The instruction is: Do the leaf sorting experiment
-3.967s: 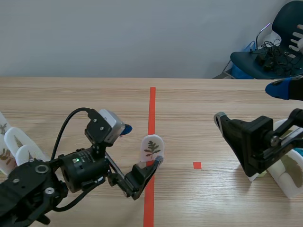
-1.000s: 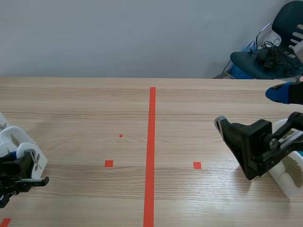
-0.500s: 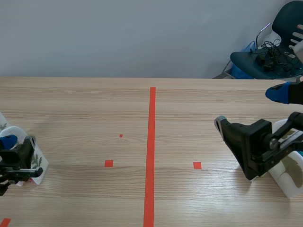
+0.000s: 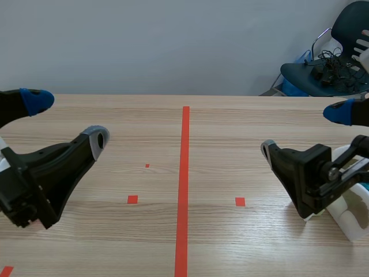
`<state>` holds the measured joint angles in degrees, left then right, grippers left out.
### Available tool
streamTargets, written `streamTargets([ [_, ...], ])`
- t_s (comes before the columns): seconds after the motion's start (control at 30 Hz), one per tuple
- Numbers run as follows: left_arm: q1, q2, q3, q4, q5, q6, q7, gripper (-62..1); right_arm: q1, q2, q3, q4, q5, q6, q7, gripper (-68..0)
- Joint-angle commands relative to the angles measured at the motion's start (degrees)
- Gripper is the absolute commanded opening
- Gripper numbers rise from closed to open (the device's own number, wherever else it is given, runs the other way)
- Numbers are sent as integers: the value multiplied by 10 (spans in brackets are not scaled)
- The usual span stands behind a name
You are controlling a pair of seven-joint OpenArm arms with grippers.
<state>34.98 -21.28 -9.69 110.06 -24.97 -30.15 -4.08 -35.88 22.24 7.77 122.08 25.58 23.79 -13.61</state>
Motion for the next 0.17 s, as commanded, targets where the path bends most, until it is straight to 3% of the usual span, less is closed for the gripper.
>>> streamTargets([
  [0.0,3,3,1,-10,-25,6,14,14,6,0,5,0,16,-2,8,4],
  [0.13,3,3,1,-10,-31,9,61,14,6,0,5,0,34,-2,6,4],
])
